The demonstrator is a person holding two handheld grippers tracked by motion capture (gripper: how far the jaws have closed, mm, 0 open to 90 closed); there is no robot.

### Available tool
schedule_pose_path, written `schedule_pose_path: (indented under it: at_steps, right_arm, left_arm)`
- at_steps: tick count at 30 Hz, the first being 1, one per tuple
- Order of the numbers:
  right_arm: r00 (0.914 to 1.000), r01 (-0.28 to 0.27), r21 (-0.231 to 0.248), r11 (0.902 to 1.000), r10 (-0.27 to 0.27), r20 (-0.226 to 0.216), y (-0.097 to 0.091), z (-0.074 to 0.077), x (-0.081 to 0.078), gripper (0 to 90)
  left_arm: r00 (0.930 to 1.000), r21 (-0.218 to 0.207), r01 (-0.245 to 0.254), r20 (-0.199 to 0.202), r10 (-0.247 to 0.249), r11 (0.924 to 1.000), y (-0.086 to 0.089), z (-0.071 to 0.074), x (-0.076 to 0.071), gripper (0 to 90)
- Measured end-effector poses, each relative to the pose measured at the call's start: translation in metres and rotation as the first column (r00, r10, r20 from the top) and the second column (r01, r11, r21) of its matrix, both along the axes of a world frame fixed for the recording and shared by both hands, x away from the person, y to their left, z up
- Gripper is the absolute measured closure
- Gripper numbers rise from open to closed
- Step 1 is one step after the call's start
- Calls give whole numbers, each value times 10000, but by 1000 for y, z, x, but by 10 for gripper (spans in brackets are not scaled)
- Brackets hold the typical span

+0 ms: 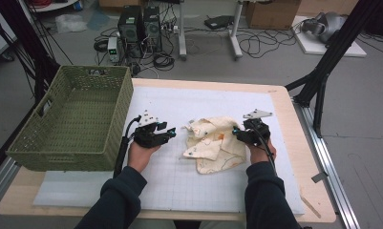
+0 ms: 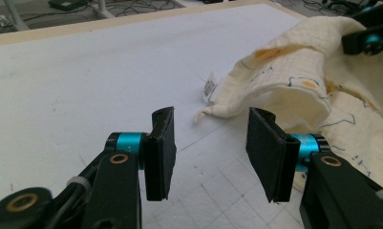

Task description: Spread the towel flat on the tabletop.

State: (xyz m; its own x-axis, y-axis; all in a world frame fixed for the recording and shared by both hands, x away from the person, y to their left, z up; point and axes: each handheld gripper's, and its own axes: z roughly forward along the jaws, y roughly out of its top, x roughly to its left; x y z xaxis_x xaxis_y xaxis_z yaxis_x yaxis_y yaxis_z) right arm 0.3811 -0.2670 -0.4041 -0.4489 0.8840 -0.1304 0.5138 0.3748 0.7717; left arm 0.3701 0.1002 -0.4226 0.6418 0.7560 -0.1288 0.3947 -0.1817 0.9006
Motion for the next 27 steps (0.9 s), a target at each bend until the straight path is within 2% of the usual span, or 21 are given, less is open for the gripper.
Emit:
schedule_pose_path:
  at_steps: [3, 7, 9, 11, 12, 13, 14, 15, 17, 18, 19, 20, 21, 22, 23, 24, 25, 27]
  right_arm:
    - [9979, -96, 73, 9999, 91, 649, -4, 9, -10, 485]
    - [9926, -509, -41, 9987, 511, 1105, -1, 17, -21, 449]
    - [9935, -645, -131, 9978, 655, 934, -1, 17, -22, 481]
    - [9992, -133, -480, 9988, 151, 369, -8, 13, -16, 474]
    - [9997, 164, -479, 9987, -156, 170, -12, 11, -14, 463]
    - [9992, 393, -254, 9989, -390, 99, -20, 8, -13, 464]
    - [9994, 177, 287, 9994, -186, 299, -25, 8, -16, 468]
    - [9994, 177, 287, 9994, -186, 299, -25, 8, -16, 480]
    - [9968, -606, 507, 9969, 578, 554, -22, 10, -23, 518]
    - [9936, -949, 504, 9942, 914, 662, -18, 10, -26, 523]
    - [9840, -1640, 660, 9842, 1585, 812, -10, 11, -32, 549]
    - [9840, -1640, 660, 9842, 1585, 812, -10, 11, -32, 549]
    - [9769, -2009, 648, 9775, 1950, 874, -6, 11, -35, 560]
    - [9594, -2774, 685, 9583, 2725, 727, 6, 6, -41, 591]
    - [9594, -2774, 685, 9583, 2725, 727, 6, 6, -41, 591]
    - [9482, -3176, 525, 9468, 3166, 273, 14, -3, -41, 598]
    - [9482, -3176, 525, 9468, 3166, 273, 14, -3, -41, 598]
    - [9407, -3370, 448, 9404, 3384, -257, 22, -12, -39, 593]
  left_arm:
    - [9999, -39, 149, 4, -149, 9999, -1, 1, -2, 521]
    - [9996, -73, 277, -76, -278, 9996, -2, -1, -3, 511]
    - [9995, -38, 300, -91, -301, 9995, -3, -2, -4, 512]
    - [9993, -33, 356, -115, -356, 9994, -3, -2, -4, 512]
    - [9992, -36, 372, -127, -372, 9993, -4, -3, -5, 513]
    - [9989, -1, 447, -107, -447, 9990, -4, -2, -5, 512]
    - [9987, -28, 501, -82, -501, 9987, -5, -3, -6, 517]
    - [9985, 3, 545, -65, -545, 9985, -5, -3, -6, 517]
    - [9980, -44, 617, -92, -618, 9981, -7, -4, -5, 517]
    - [9978, -33, 645, -124, -646, 9979, -8, -5, -5, 517]
    - [9978, -27, 651, -149, -652, 9979, -9, -6, -5, 517]
    - [9975, 14, 693, -169, -693, 9976, -10, -6, -5, 517]
    - [9972, 13, 737, -157, -736, 9973, -11, -6, -6, 517]
    - [9969, 36, 775, -159, -775, 9970, -11, -6, -6, 517]
    - [9969, 9, 766, -153, -766, 9971, -11, -6, -6, 517]
    - [9969, -47, 769, -157, -770, 9970, -12, -7, -6, 516]
    - [9968, -86, 781, -182, -782, 9969, -12, -7, -6, 516]
    - [9962, -210, 838, -228, -843, 9963, -12, -8, -7, 508]
